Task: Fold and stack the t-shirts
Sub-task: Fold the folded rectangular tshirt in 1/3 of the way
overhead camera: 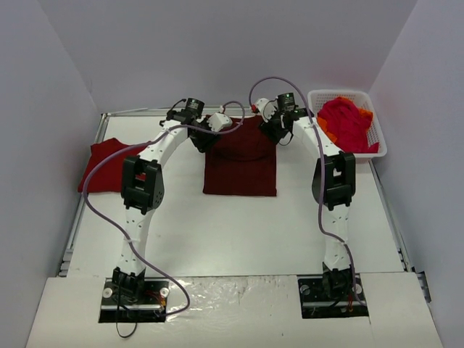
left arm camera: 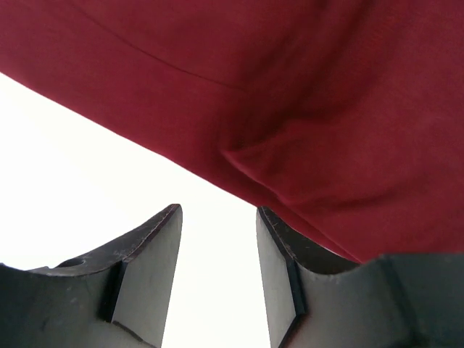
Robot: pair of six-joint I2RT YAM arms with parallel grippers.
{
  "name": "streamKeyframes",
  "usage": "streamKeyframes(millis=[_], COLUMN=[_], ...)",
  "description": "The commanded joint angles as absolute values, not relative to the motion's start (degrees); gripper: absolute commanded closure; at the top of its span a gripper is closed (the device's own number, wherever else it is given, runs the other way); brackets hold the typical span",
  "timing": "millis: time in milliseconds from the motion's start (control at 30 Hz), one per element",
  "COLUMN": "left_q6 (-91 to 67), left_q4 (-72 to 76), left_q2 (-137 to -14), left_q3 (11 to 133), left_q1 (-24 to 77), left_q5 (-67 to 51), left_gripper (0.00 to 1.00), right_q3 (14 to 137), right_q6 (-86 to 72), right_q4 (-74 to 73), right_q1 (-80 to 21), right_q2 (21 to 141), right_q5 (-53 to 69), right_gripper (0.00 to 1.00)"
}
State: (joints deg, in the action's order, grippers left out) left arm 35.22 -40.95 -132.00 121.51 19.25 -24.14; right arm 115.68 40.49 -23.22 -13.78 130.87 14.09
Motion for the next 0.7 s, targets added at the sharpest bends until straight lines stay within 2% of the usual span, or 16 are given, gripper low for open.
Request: streamKeyframes(millis=[0,133,233,267,333,367,433,500,667], left_q6=[33.4,30.6,26.5,25.1,21.5,20.7,20.0,19.8,20.1], left_q4=[-39.3,-39.2,-38.2,-37.7,-36.5,-36.2,-35.2,-32.0,-30.1], left_q2=[-133.6,-133.4,-129.2,-126.3,-121.6,-120.0,-114.6,-110.8,-101.5], left_q3=[127.9,130.4,127.8,126.5,121.3,119.3,111.6,101.8,89.0], left_q1=[17.5,16.3,14.9,14.4,12.8,12.3,11.1,9.7,7.6], left_q5=[-22.8,-23.4,-25.3,-25.7,-26.9,-27.2,-26.6,-25.6,-23.5], left_gripper=[0.56,0.56,0.56,0.56,0.56,0.56,0.56,0.56,0.56], right_q3=[120.8,122.3,118.5,114.6,110.4,106.9,104.3,101.2,99.7], right_q6=[38.3,36.0,36.5,38.3,39.2,39.4,38.9,37.9,36.2], right_q4=[-22.1,-22.0,-22.4,-22.8,-23.0,-23.0,-23.1,-23.2,-23.6], right_q1=[-13.4,-13.4,-13.9,-14.1,-15.6,-16.1,-17.7,-18.9,-20.7], right_q2=[133.5,133.3,127.6,124.0,120.6,118.1,115.9,115.2,116.1], right_q5=[9.9,11.7,18.9,20.7,23.5,23.5,23.6,24.7,31.3], right_gripper=[0.5,0.5,0.51,0.54,0.68,0.81,0.98,1.0,1.0])
